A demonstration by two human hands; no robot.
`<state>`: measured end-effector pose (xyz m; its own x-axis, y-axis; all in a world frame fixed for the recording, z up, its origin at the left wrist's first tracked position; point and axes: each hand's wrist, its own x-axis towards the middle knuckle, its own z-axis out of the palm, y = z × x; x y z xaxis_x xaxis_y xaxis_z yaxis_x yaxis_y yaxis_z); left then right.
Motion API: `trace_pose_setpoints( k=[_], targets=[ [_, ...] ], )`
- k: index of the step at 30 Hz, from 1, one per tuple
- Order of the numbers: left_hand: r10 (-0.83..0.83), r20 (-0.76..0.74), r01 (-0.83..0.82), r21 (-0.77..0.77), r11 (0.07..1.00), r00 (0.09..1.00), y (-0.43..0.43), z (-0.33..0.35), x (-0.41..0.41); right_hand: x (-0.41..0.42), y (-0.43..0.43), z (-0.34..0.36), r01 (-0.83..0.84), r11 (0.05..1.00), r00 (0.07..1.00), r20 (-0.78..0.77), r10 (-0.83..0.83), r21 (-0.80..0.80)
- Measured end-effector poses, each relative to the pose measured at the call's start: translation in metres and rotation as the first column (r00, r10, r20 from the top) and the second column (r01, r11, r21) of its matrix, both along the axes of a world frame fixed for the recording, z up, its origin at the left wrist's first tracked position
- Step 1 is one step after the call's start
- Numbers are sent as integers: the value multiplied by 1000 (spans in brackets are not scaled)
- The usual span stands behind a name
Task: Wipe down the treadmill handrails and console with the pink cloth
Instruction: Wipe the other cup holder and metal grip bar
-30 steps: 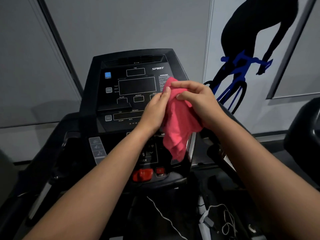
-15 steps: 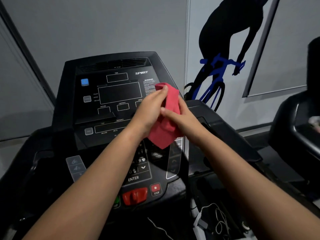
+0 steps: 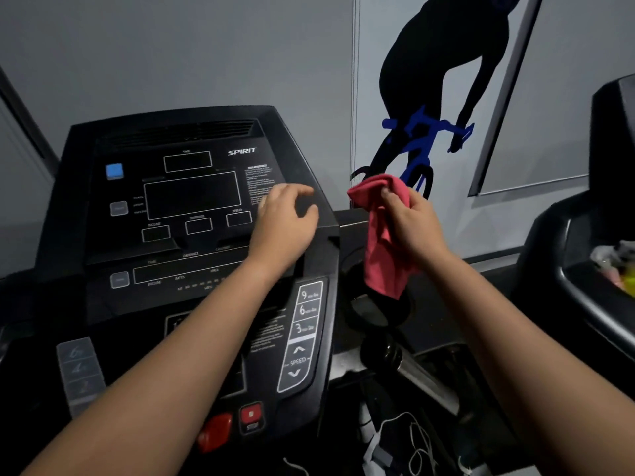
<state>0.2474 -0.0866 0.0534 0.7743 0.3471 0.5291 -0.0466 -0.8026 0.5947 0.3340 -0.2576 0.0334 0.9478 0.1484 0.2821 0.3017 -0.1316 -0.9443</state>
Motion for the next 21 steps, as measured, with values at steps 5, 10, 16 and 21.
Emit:
trace_pose_setpoints(
  k=[5,10,16,21],
  targets=[
    [85,-59,-72,205,976,995,-12,-13,33,45,-8,-26,-21,989,1000,19,24,-145],
    [143,-154,-75,378,923,978,-15,-23,72,80,-1,-39,-37,969,994,94,61,-244],
    [305,-207,-167,503,848,929,-2,-33,100,105,15,-23,74,812,902,386,193,-579],
    [334,-149,-186,593,784,931,-2,-45,100,117,20,-70,73,550,825,360,436,-832]
  ],
)
